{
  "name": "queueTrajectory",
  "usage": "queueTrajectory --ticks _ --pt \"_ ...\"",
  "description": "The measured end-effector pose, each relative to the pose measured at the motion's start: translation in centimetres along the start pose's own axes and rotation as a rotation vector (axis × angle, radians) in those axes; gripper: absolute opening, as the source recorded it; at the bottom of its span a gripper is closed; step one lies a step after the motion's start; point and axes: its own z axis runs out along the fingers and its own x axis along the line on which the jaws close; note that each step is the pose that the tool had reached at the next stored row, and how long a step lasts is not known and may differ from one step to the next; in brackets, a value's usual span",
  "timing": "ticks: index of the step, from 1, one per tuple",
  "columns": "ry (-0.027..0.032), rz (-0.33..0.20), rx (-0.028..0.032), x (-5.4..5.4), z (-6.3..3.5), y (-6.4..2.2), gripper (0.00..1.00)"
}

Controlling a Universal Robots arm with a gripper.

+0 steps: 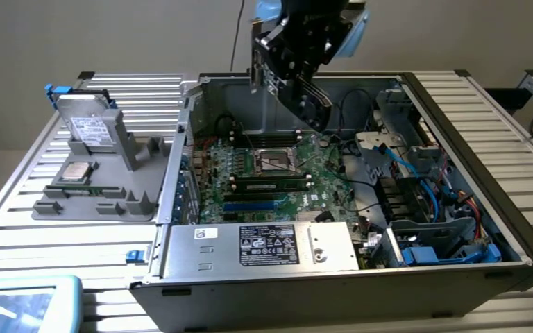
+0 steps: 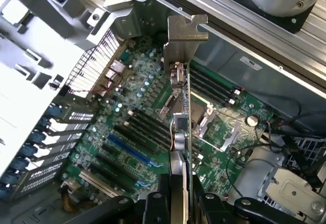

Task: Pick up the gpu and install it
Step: 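Insert the gpu into the slot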

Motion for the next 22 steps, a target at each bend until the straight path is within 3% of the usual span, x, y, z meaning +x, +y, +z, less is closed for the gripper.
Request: queueTrajectory --ticks 22 --pt "0.0391 -0.400 0.0000 0.0 1.45 -0.14 0.27"
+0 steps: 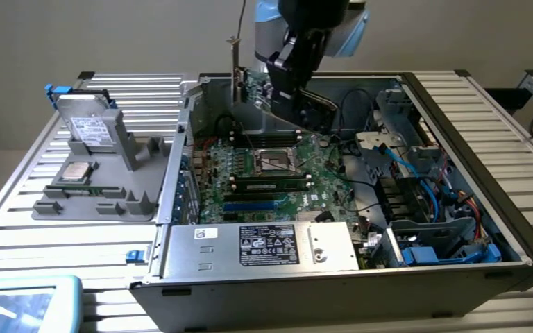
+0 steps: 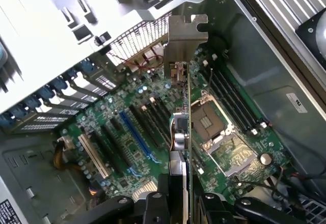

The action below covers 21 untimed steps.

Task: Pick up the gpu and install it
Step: 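Insert the gpu into the slot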

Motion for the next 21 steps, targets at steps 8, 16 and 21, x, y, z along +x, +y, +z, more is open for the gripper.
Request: queueTrajectory --ticks 8,16,21 --pt "0.0141 -0.144 0.0000 0.0 0.54 -0.05 0.27" --pt "0.0284 -0.290 0.0000 0.0 1.15 -0.11 0.27" --pt "0.0372 -0.380 0.0001 0.0 1.53 -0.15 0.27"
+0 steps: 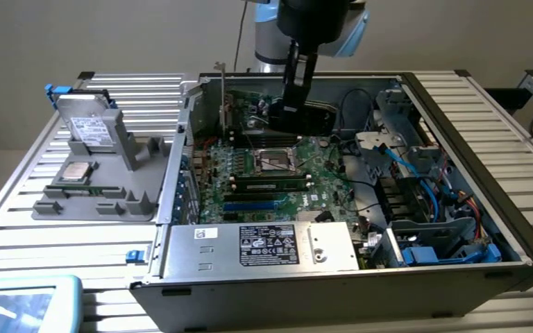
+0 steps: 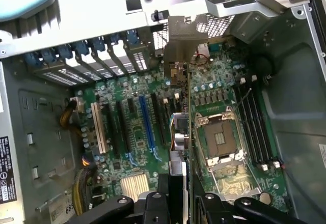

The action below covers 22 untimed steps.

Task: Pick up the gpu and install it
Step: 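Insert the gpu into the slot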

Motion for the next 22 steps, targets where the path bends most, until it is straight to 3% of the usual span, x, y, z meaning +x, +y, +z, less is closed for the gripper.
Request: queueTrajectory --ticks 3,5,10,11,14,15,16,18,22 --pt "0.0051 -0.053 0.0012 0.0 0.20 -0.01 0.27" --pt "0.0077 -0.091 0.0053 0.0 0.29 -0.02 0.27" --pt "0.0086 -0.100 0.0064 0.0 0.28 -0.03 0.27" --pt "0.0074 -0.100 0.0145 0.0 0.29 0.00 0.27" --pt "-0.0010 -0.101 0.0676 0.1 0.33 0.26 0.27" --pt "-0.0030 -0.101 0.0802 0.1 0.39 0.47 0.27" --pt "-0.0041 -0.101 0.0876 0.1 0.48 0.71 0.27" --pt "-0.0029 -0.101 0.0936 0.2 0.66 1.11 0.27" --pt "0.0174 -0.111 0.0971 0.3 0.89 1.58 0.27"
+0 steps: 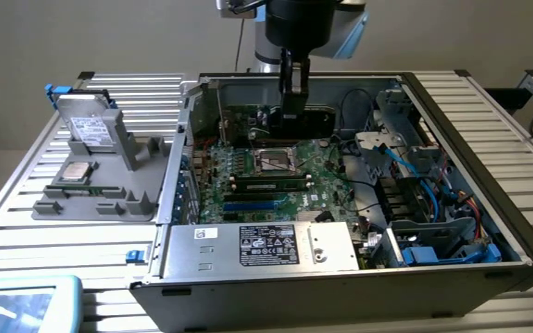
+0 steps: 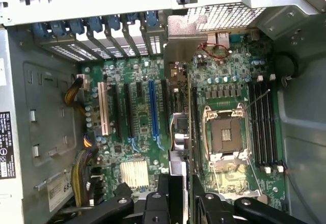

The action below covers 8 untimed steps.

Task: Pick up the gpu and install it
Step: 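Insert the gpu into the slot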

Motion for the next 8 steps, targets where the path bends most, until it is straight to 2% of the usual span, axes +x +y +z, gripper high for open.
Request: queueTrajectory --ticks 4,8 --pt "0.0178 -0.034 0.0022 0.01 0.16 0.11 0.27" --pt "0.0216 -0.054 0.0030 0.03 0.70 0.47 0.27"
